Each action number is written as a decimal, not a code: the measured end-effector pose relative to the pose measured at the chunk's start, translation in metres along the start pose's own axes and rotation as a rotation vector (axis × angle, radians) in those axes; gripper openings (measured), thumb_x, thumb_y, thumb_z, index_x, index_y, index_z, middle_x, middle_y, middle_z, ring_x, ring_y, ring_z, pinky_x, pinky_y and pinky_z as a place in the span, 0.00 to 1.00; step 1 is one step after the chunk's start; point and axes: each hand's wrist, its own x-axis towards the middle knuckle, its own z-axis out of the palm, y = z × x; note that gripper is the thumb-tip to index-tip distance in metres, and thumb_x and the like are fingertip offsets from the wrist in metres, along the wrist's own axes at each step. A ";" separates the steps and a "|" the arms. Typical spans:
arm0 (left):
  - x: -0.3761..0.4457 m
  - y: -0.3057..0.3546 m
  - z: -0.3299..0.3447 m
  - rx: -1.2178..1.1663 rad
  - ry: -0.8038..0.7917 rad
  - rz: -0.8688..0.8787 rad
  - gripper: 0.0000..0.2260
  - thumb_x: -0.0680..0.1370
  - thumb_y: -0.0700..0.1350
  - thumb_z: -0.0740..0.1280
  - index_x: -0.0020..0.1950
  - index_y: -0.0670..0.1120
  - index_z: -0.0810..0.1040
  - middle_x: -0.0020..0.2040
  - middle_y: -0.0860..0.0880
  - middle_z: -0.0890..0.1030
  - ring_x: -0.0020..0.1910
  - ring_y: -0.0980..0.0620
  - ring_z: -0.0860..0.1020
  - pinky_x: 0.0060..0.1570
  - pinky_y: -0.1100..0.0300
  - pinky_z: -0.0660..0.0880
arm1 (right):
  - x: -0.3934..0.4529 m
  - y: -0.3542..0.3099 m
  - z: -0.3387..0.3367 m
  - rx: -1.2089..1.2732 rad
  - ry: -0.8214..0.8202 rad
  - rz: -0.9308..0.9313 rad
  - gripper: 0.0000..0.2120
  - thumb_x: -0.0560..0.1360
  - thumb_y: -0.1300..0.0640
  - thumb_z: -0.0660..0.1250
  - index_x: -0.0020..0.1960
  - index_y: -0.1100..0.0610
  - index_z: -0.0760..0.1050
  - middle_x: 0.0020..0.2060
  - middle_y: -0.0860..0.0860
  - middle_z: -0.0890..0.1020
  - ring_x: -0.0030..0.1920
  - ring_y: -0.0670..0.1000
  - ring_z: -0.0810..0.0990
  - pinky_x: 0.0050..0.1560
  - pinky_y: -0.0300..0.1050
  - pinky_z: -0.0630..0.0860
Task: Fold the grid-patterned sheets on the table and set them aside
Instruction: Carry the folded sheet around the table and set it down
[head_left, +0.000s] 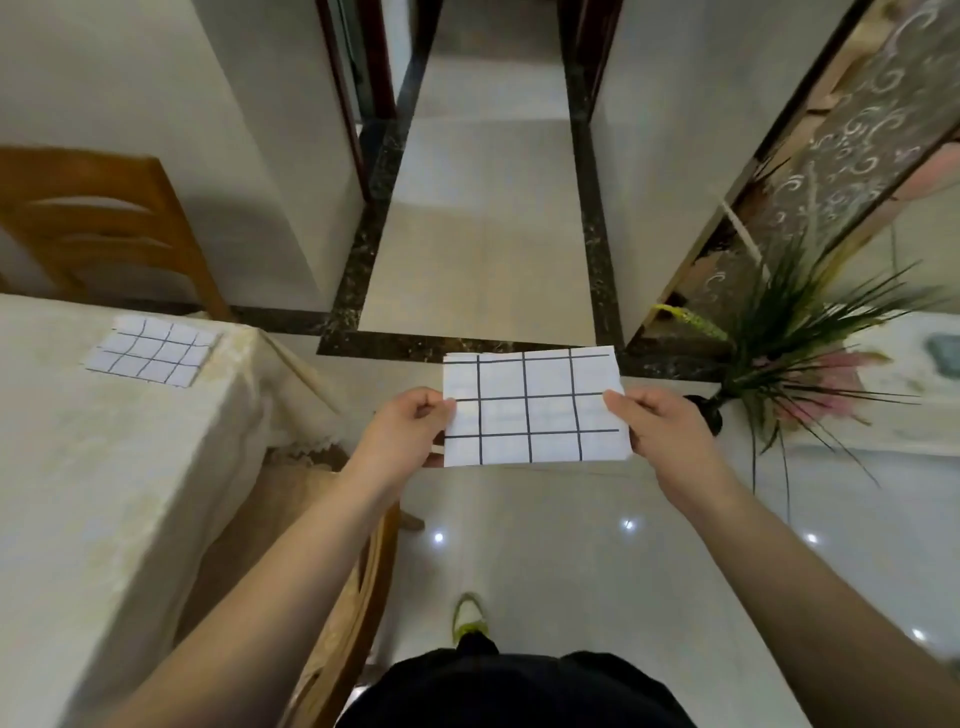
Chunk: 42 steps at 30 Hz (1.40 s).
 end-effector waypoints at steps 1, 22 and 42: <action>0.008 0.007 0.000 0.004 0.009 -0.001 0.09 0.81 0.46 0.63 0.53 0.43 0.79 0.47 0.46 0.85 0.48 0.46 0.83 0.47 0.53 0.81 | 0.010 -0.006 0.002 -0.001 -0.015 -0.007 0.09 0.77 0.57 0.68 0.51 0.62 0.81 0.45 0.58 0.86 0.50 0.60 0.84 0.56 0.56 0.80; 0.191 0.104 0.016 -0.013 0.373 -0.096 0.08 0.79 0.46 0.67 0.50 0.41 0.80 0.45 0.42 0.84 0.42 0.48 0.82 0.41 0.59 0.81 | 0.314 -0.093 0.052 -0.024 -0.342 -0.042 0.05 0.75 0.57 0.72 0.41 0.56 0.81 0.39 0.56 0.83 0.41 0.53 0.78 0.47 0.51 0.75; 0.297 0.115 -0.096 -0.441 0.887 -0.090 0.09 0.80 0.47 0.66 0.46 0.42 0.78 0.37 0.51 0.83 0.39 0.50 0.81 0.40 0.56 0.79 | 0.430 -0.190 0.251 -0.186 -0.796 -0.151 0.07 0.80 0.54 0.64 0.52 0.51 0.80 0.46 0.48 0.85 0.47 0.47 0.83 0.44 0.41 0.77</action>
